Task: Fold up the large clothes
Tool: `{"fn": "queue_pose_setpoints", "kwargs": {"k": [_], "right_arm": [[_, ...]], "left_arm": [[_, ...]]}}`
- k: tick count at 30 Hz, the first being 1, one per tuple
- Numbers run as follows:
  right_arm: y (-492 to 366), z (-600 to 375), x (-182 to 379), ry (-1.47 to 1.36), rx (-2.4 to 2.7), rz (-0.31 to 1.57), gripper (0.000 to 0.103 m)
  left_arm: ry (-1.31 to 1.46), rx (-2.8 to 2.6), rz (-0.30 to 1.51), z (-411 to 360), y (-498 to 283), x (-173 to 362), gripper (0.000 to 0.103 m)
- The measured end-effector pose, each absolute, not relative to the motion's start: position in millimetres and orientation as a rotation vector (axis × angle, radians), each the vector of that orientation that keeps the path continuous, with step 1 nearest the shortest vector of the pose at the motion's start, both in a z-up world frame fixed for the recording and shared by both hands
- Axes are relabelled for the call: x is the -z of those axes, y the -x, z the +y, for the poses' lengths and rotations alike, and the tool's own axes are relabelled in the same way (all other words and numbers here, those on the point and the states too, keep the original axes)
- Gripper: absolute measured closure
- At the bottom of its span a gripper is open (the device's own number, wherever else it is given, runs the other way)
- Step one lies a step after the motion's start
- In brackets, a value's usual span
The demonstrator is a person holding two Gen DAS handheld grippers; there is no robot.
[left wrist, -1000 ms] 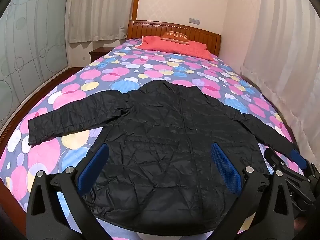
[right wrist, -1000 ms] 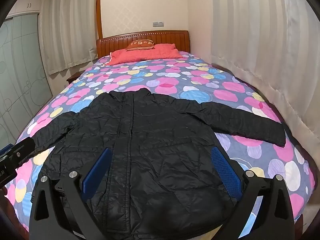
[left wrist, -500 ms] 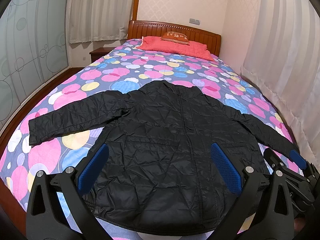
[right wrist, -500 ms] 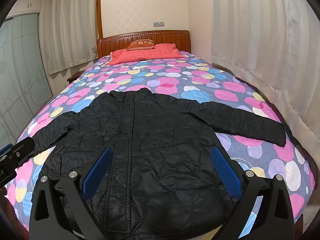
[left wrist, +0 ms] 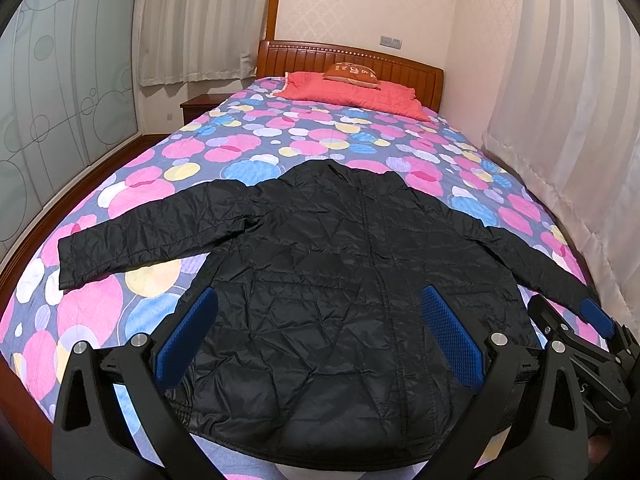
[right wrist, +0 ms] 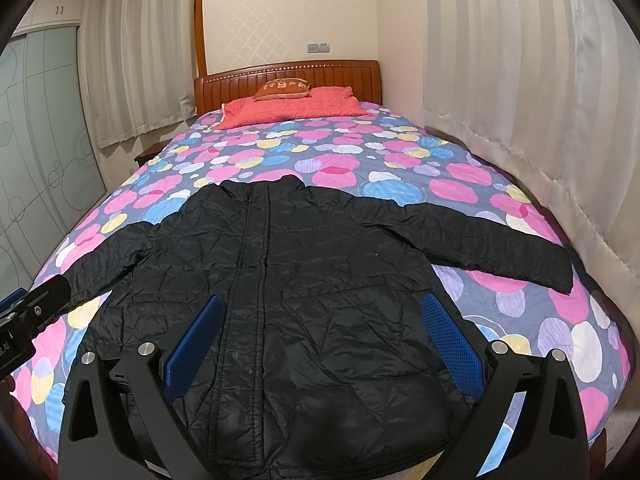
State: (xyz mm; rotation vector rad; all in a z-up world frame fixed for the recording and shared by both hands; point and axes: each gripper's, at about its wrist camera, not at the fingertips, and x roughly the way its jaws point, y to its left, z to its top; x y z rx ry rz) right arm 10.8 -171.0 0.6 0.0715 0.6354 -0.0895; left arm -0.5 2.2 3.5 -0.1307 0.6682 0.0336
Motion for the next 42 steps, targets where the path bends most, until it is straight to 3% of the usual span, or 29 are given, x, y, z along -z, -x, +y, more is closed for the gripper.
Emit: {"fn": "queue_pose_setpoints", "kwargs": {"k": [42], "right_arm": [[-12.2,-168.7,3.2,-0.069,0.088,0.640,0.004]], "left_arm": [[0.134,-0.037,0.674,11.7,1.7,0.1,0.002]]}}
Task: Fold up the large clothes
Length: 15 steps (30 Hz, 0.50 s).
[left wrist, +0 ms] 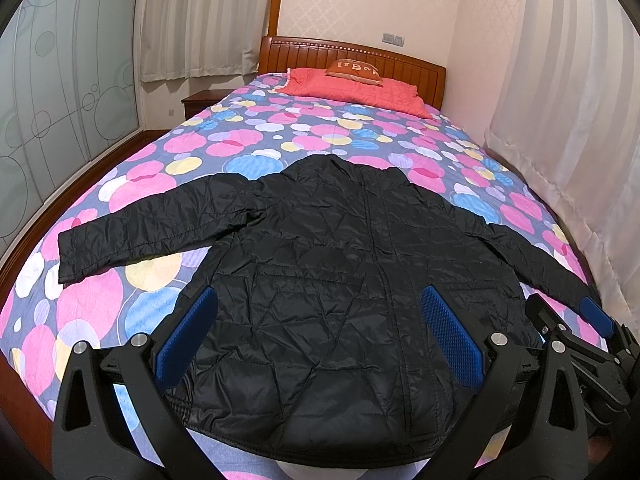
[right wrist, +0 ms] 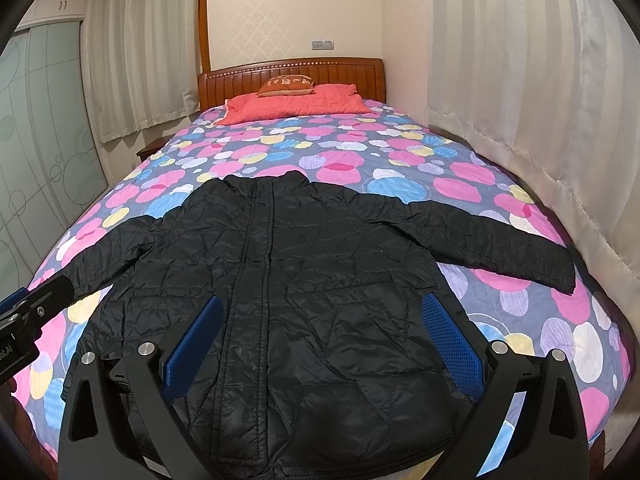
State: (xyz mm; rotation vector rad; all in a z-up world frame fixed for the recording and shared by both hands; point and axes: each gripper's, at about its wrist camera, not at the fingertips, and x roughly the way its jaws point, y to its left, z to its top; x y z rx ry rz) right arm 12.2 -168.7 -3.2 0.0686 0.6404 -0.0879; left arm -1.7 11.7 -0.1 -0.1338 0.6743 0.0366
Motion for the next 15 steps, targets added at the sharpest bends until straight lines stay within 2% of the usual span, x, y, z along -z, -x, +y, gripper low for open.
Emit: {"fn": "queue_pose_setpoints", "kwargs": {"k": [15], "right_arm": [[-12.2,-164.8,7.2,-0.067,0.087,0.642,0.004]], "left_arm": [[0.134,-0.035,0.676,10.9,1.0,0.2,0.002]]}}
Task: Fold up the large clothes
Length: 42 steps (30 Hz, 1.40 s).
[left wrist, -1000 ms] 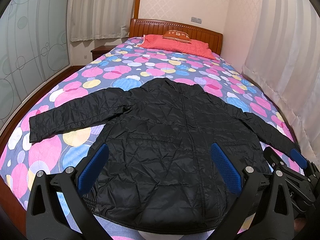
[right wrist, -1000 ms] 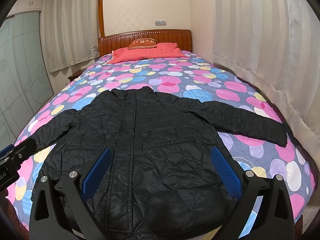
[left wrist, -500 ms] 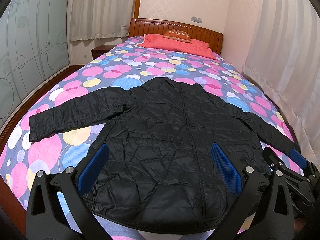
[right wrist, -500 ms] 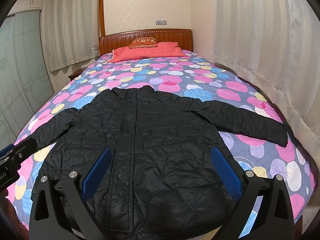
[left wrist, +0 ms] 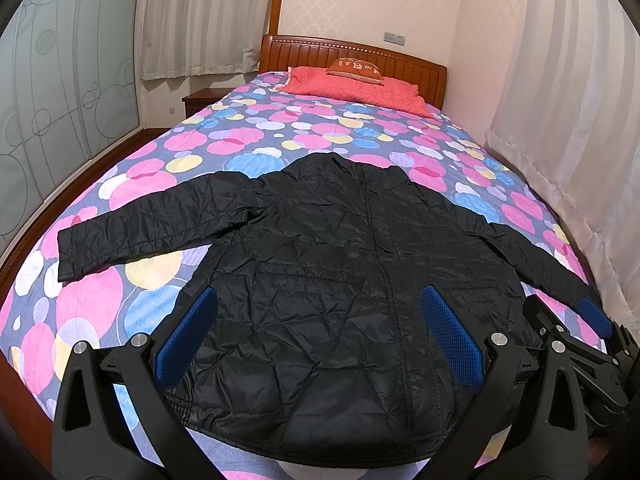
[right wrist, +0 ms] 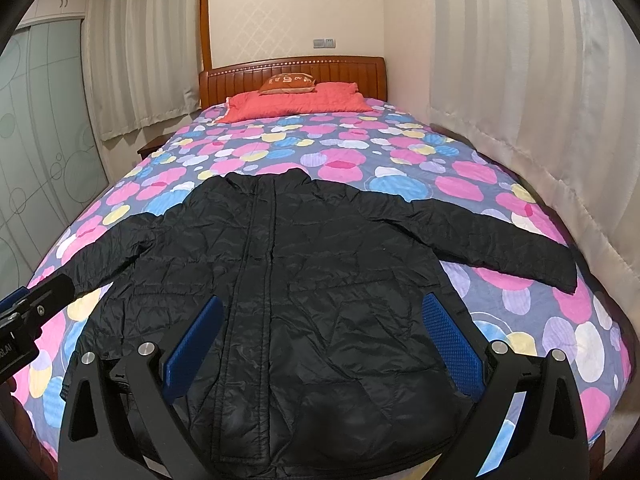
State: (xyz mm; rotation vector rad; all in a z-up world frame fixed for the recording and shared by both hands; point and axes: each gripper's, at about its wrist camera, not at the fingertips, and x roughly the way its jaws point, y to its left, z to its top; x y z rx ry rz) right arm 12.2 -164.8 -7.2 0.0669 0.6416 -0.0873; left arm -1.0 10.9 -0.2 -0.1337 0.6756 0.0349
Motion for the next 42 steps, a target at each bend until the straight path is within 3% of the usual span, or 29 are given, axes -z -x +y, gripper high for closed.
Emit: {"fn": "queue_pose_setpoints", "kwargs": {"k": [9,17,18,20,21,26,29,42], "right_arm": [[-22.9,-167.8,35.1,-0.113,0.099,0.676,0.004],[-45.2,-243.2,62.5,-0.273,0.198,0.707,0.006],[-48.0,-253.8,65.8,-0.291,0.215,0.713,0.008],[-53.5,-276.0,73.8,-0.333,0.248,0.728,0.048],[-56.6,-290.9,80.6,-0.362,0.280,0.747,0.050],[-59.6,-354.5,101.4,-0.493,0.372,0.742,0.047],[-55.3,-398.4,112.7,-0.594,0.433,0.719,0.037],[-43.5,-541.4,152.7,-0.974,0.602,0.493,0.036]], "left_arm": [[0.184,-0.077,0.733,28.1,-11.8,28.5,0.002],[0.253,-0.239,0.805,69.4,-43.7,71.4,0.002],[0.268,-0.263,0.817,78.1,-49.4,75.8,0.002],[0.298,-0.312,0.834,94.1,-56.4,86.1,0.002],[0.312,-0.335,0.840,102.7,-60.4,90.5,0.002],[0.365,-0.431,0.854,136.2,-73.8,108.2,0.002],[0.395,-0.483,0.859,152.8,-79.5,117.0,0.002],[0.429,-0.602,0.920,181.7,-91.5,159.0,0.002]]}}
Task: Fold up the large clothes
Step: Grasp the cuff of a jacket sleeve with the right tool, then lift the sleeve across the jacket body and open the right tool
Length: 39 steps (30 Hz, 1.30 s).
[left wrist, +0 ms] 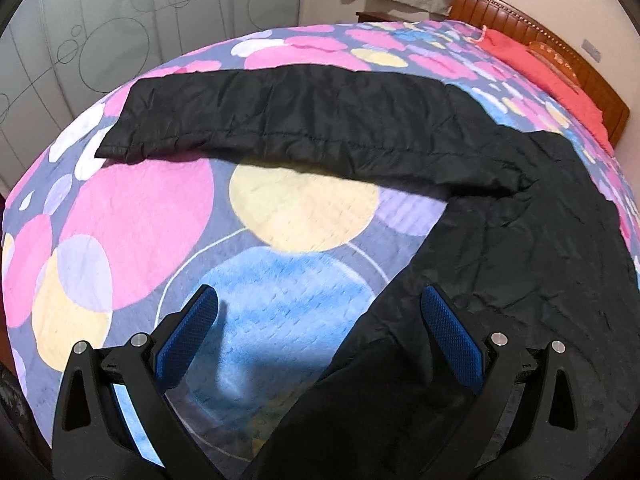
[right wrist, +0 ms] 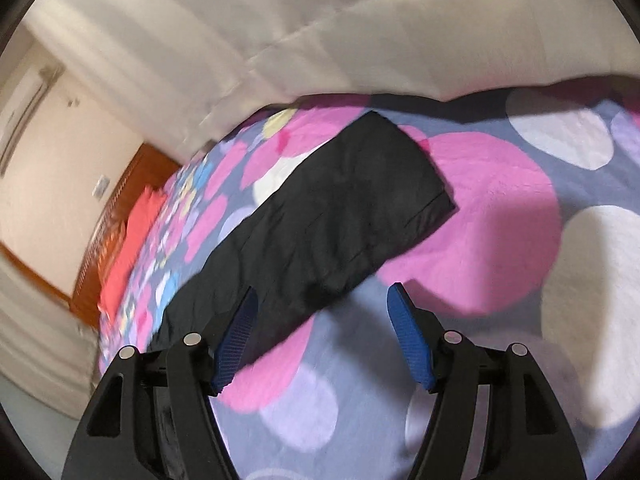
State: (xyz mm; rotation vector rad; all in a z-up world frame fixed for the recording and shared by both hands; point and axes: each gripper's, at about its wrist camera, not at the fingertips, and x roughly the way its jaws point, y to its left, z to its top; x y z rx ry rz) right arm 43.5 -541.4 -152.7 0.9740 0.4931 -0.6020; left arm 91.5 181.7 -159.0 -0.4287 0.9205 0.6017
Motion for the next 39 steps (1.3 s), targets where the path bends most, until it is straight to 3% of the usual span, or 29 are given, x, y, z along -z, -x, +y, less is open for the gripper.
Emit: {"fn": "queue_pose_setpoints", "kwargs": {"k": [7,9,11,14,16,29,39], "right_arm": [[-53.0,-564.2,160.7,-0.962,0.633,0.406,0.037],[-56.3,-568.2,160.7,-0.950,0.666,0.407,0.047],[-60.3,-573.4,160.9,-0.948,0.683,0.415,0.069],[-68.3,-579.4,163.1,-0.954,0.676,0.432,0.085],[-72.0,-573.8,154.9,-0.926,0.675,0.429,0.089],[-146.8,-425.0,46.7,-0.500,0.373,0.375,0.091],[-211.3,-264.7,41.8,-0.336,0.054,0.477,0.091]], "left_arm": [[0.429,-0.609,0.941,181.7,-92.2,172.1,0.002],[0.431,-0.610,0.946,181.7,-92.5,175.4,0.002],[0.415,-0.616,0.952,179.4,-94.1,177.0,0.002],[0.388,-0.621,0.969,177.0,-97.7,179.5,0.002],[0.388,-0.621,0.970,177.3,-98.3,180.4,0.002],[0.388,-0.622,0.958,177.2,-96.5,182.1,0.002],[0.388,-0.622,0.953,176.0,-95.8,182.4,0.002]]}}
